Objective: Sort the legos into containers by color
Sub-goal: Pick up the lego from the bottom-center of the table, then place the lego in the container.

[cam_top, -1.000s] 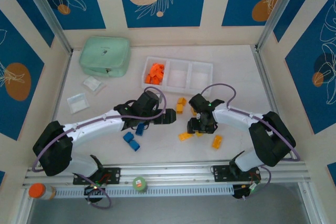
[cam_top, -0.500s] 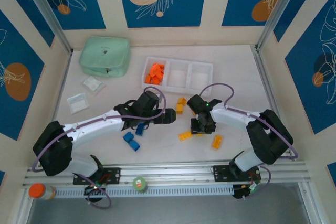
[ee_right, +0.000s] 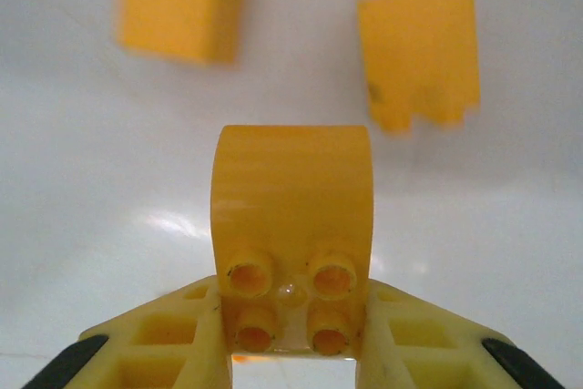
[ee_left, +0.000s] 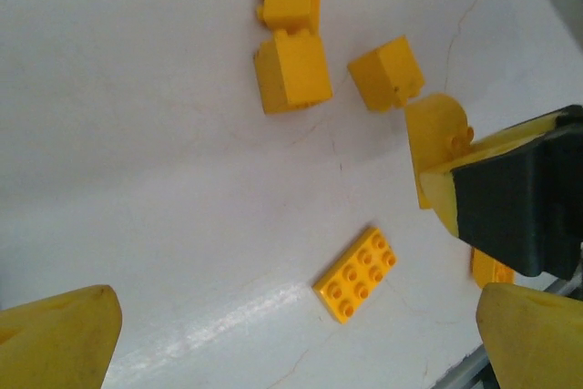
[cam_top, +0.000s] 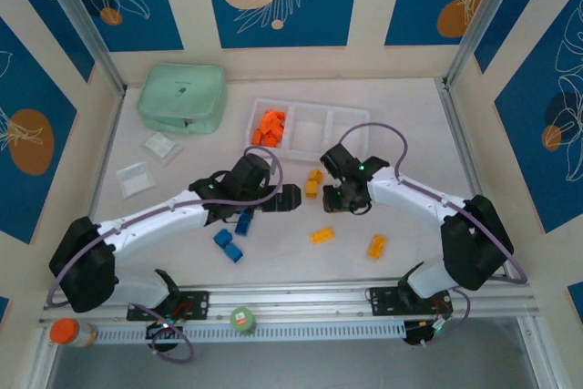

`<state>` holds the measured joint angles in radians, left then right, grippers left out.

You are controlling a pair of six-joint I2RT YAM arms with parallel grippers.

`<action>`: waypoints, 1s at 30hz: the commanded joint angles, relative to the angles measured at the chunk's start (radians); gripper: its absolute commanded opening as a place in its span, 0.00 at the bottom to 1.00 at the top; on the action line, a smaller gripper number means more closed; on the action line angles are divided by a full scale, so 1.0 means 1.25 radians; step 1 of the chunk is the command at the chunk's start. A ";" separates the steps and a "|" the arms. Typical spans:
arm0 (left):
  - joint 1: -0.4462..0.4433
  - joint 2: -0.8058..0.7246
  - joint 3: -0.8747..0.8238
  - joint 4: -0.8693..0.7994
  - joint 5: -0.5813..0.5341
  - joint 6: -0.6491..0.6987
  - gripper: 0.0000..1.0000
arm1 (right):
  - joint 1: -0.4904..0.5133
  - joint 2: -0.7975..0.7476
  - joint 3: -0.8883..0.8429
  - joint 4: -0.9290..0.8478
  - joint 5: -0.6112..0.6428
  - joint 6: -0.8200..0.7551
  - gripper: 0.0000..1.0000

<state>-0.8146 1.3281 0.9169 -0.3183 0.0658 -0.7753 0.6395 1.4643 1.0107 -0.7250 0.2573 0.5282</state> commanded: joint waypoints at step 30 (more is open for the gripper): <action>0.177 -0.103 0.036 -0.090 0.017 0.086 0.99 | -0.084 0.241 0.347 0.104 -0.021 -0.122 0.63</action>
<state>-0.5819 1.2354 0.9836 -0.4274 0.0639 -0.6746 0.5190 1.8370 1.5005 -0.5842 0.2855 0.3473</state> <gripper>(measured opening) 0.993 0.627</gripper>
